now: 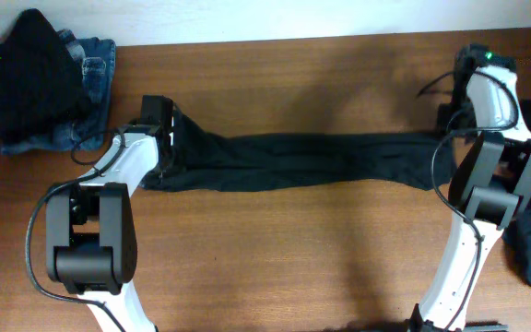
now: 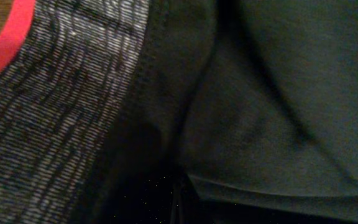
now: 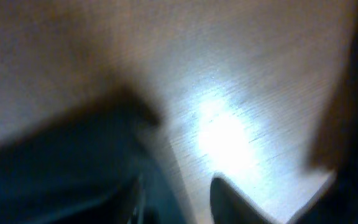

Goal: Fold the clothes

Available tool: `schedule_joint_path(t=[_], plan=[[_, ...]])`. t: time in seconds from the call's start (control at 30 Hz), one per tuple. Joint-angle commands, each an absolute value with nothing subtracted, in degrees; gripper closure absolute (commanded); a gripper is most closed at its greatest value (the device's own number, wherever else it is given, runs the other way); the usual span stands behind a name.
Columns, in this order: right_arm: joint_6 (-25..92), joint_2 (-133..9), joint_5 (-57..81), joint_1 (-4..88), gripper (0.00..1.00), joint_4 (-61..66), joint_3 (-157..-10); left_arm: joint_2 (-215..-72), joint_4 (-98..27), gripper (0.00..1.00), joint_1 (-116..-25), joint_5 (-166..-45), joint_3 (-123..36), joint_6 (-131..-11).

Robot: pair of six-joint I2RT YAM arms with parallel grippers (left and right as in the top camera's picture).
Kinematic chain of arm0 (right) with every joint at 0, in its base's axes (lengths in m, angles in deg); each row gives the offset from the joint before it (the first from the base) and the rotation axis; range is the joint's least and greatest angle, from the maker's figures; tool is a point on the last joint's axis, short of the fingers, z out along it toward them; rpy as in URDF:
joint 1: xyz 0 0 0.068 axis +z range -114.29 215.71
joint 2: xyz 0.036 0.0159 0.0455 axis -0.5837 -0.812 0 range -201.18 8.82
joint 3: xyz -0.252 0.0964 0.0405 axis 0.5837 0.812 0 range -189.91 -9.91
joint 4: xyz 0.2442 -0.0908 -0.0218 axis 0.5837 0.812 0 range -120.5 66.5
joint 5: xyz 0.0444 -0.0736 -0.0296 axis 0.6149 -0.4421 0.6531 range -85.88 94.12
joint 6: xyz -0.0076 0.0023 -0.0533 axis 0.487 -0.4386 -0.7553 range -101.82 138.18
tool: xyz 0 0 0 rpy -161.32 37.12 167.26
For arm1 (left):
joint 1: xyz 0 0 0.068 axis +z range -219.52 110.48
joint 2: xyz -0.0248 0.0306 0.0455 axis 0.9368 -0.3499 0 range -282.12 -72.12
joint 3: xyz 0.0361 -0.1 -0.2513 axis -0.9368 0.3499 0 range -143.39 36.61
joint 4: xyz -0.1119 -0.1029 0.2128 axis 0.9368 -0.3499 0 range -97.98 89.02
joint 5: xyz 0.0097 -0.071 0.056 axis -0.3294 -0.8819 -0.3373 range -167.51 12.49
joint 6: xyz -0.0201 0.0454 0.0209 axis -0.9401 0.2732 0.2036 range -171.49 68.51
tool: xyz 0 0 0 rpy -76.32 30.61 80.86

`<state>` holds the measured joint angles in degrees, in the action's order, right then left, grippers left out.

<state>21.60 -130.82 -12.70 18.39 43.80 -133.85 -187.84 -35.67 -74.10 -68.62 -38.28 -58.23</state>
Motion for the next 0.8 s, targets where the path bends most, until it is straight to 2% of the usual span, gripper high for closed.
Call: schedule_joint_path(t=[0.0,0.1,0.23,0.33,0.43,0.77], plan=[[24.5,-130.4,-14.5,17.6,0.48,48.0,-142.9,-190.3,-36.4,0.98,-73.0,-66.5,-36.3,-58.3],[25.8,-130.4,-12.9,17.7,0.45,52.1,-148.1,-190.3,-36.1,0.98,-73.0,-66.5,-36.3,-58.3],[21.5,-130.3,2.8,17.7,0.48,60.4,-153.5,-190.3,-36.2,0.98,-73.1,-66.7,-36.5,-58.3],[15.0,-130.3,14.6,18.0,0.55,66.9,-153.6,-190.3,-36.2,0.98,-73.1,-67.1,-36.5,-58.3],[14.5,-130.2,16.7,19.0,0.82,66.9,-151.6,-190.3,-36.1,0.98,-73.1,-67.2,-36.5,-58.3],[13.9,-130.2,17.0,28.2,0.92,62.3,-134.2,-190.3,-36.0,0.98,-73.1,-67.3,-36.5,-58.3]])
